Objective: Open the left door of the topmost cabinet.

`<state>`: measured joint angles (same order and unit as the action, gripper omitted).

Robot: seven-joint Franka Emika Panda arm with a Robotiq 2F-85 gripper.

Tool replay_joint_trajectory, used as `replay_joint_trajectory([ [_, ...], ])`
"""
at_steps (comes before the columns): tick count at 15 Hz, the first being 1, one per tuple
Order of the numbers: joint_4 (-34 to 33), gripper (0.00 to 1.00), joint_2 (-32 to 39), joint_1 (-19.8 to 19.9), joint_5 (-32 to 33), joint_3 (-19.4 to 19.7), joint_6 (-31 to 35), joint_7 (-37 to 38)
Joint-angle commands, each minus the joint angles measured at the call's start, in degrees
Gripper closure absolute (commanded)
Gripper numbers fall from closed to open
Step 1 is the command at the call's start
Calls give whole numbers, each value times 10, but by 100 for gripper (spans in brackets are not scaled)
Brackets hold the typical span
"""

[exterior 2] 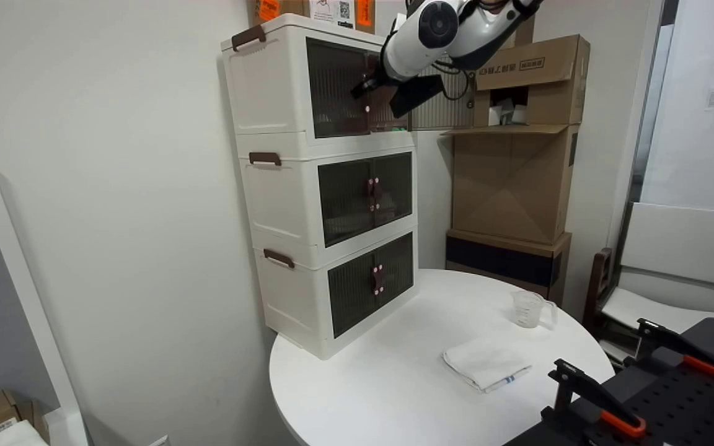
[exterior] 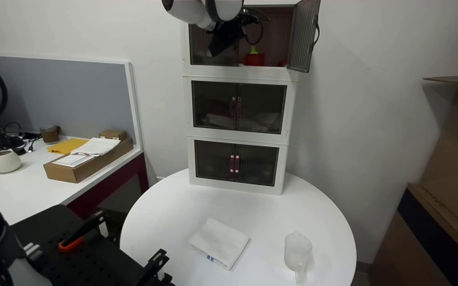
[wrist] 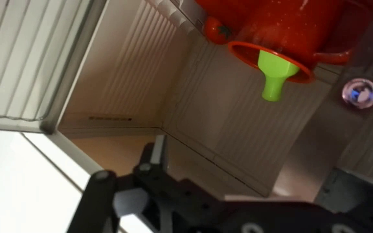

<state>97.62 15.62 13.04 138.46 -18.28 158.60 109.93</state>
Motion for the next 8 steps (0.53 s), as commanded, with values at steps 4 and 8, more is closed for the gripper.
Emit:
replay_joint_trajectory([
  [4, 3, 28, 16, -1, 18, 3, -41, 6],
  [8, 19, 57, 3, 0, 44, -2, -42, 19],
])
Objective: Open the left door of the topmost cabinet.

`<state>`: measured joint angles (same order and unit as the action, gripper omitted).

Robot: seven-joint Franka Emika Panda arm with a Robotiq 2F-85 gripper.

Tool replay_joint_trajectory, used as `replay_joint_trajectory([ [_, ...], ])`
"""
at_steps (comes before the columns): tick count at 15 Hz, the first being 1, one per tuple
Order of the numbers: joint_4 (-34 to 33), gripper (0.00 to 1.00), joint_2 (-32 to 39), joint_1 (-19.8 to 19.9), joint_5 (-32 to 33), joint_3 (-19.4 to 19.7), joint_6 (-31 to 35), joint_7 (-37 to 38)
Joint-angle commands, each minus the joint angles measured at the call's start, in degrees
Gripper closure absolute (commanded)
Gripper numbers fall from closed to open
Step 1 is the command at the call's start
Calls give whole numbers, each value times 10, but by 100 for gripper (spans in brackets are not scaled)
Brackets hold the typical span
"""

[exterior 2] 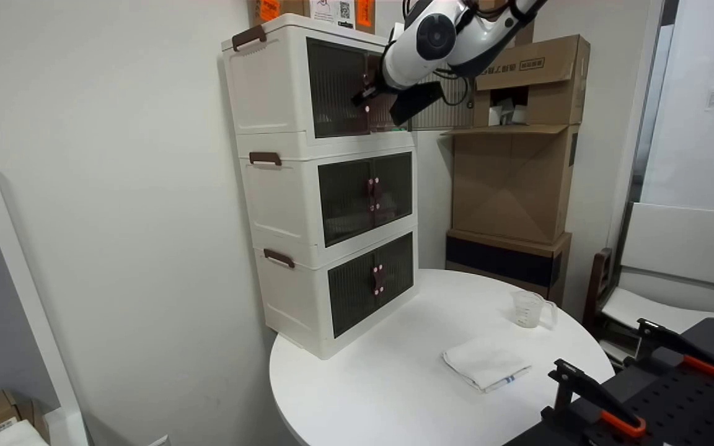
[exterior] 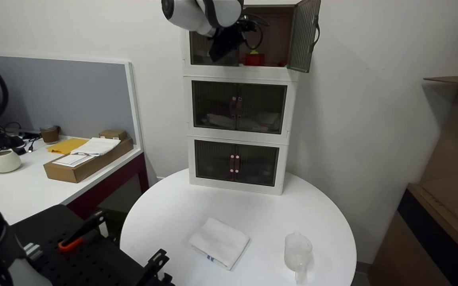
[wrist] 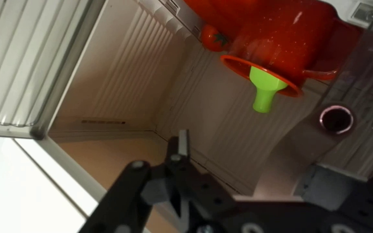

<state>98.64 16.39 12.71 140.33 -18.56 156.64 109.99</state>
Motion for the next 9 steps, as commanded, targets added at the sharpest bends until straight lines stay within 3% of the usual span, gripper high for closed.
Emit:
replay_joint_trajectory([
  [1, 20, 65, -14, 4, 25, 0, -23, 20],
  [6, 89, 100, -65, 11, -11, 3, -10, 18],
  [9, 140, 100, -104, 15, -14, 4, -13, 30],
])
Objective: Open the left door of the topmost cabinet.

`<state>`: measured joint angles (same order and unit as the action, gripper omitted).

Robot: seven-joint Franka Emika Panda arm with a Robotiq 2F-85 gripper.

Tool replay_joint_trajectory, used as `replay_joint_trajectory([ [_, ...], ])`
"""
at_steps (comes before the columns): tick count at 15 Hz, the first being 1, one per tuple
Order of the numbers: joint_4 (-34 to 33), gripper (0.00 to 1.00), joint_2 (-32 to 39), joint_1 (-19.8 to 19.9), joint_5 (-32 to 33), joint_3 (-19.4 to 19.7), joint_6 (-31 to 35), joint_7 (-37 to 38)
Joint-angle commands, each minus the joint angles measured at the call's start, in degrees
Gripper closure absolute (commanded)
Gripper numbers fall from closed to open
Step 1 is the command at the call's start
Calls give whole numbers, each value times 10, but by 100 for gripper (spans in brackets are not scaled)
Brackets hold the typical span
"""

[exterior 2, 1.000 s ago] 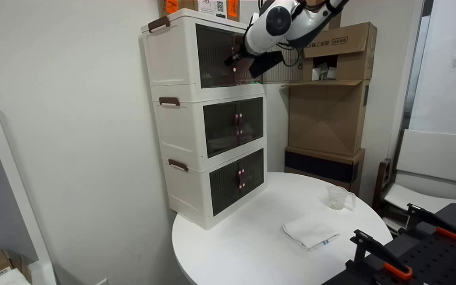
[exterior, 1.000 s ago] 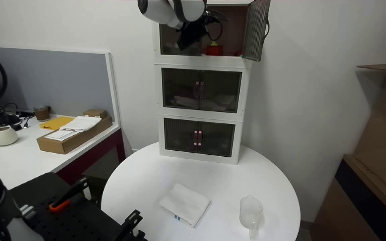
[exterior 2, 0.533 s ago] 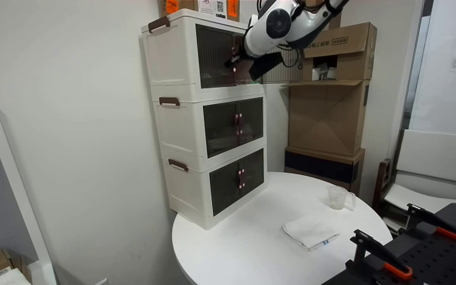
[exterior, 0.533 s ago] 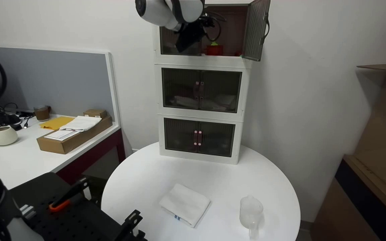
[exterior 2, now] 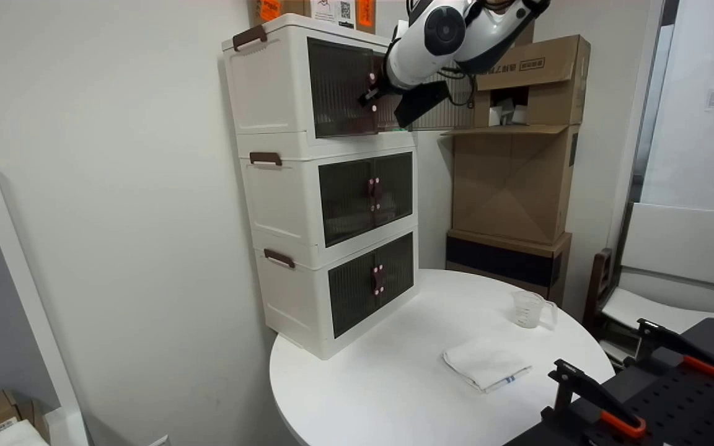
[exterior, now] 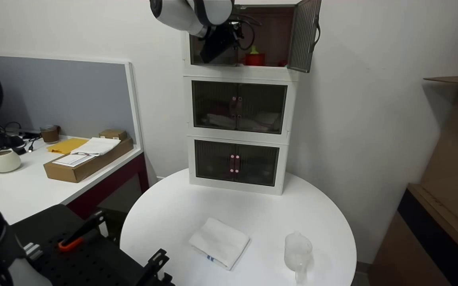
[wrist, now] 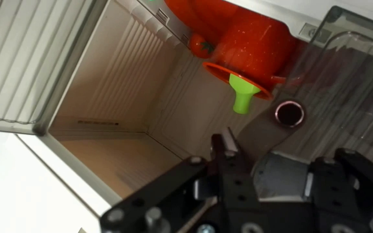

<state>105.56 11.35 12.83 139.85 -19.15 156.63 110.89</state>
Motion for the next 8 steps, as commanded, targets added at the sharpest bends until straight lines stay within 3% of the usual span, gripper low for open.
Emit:
replay_joint_trajectory([
  [1, 89, 99, -68, 16, -12, 11, -12, 23],
  [6, 162, 99, -130, 17, -16, 11, 5, 53],
  [7, 171, 72, -138, 17, -19, 11, 23, 62],
  [8, 177, 71, -146, 14, -7, 9, 29, 85],
])
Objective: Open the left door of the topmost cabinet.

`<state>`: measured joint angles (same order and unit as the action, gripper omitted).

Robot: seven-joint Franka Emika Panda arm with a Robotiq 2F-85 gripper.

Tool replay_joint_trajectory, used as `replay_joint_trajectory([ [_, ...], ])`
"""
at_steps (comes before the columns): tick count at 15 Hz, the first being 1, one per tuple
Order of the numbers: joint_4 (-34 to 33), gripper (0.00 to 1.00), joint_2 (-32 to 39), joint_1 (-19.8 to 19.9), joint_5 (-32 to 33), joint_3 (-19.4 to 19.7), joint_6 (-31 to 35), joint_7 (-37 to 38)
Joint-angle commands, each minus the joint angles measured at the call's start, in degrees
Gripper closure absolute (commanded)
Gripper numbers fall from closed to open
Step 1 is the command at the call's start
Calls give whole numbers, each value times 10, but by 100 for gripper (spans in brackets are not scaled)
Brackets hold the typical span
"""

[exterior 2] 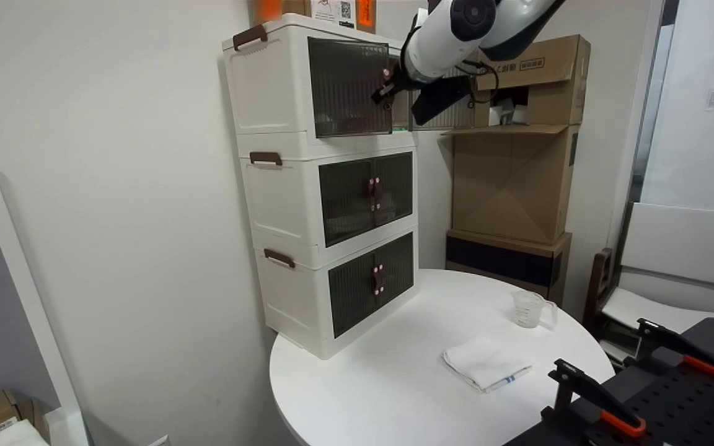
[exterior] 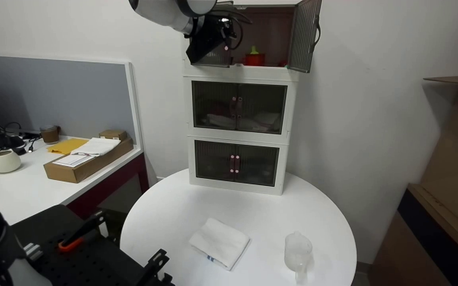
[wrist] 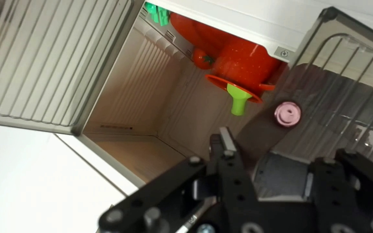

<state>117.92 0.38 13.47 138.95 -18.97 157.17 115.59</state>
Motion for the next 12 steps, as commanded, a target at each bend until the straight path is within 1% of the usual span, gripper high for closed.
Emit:
replay_joint_trajectory([
  [1, 56, 64, -43, 4, 23, 5, 37, 68],
  [2, 59, 58, -50, 1, 43, 4, 44, 92],
  [3, 60, 49, -54, -5, 68, 2, 51, 121],
  [4, 61, 42, -57, -10, 96, 1, 59, 150],
  [5, 52, 33, -59, -25, 55, -4, 71, 117],
  [7, 38, 20, -59, -46, 49, -3, 121, 133],
  [8, 35, 11, -62, -51, 64, 0, 136, 149],
  [9, 31, 5, -67, -60, 50, 2, 147, 134],
  [10, 30, 1, -71, -65, 61, 7, 158, 145],
  [12, 27, 0, -76, -82, 56, 18, 181, 138],
])
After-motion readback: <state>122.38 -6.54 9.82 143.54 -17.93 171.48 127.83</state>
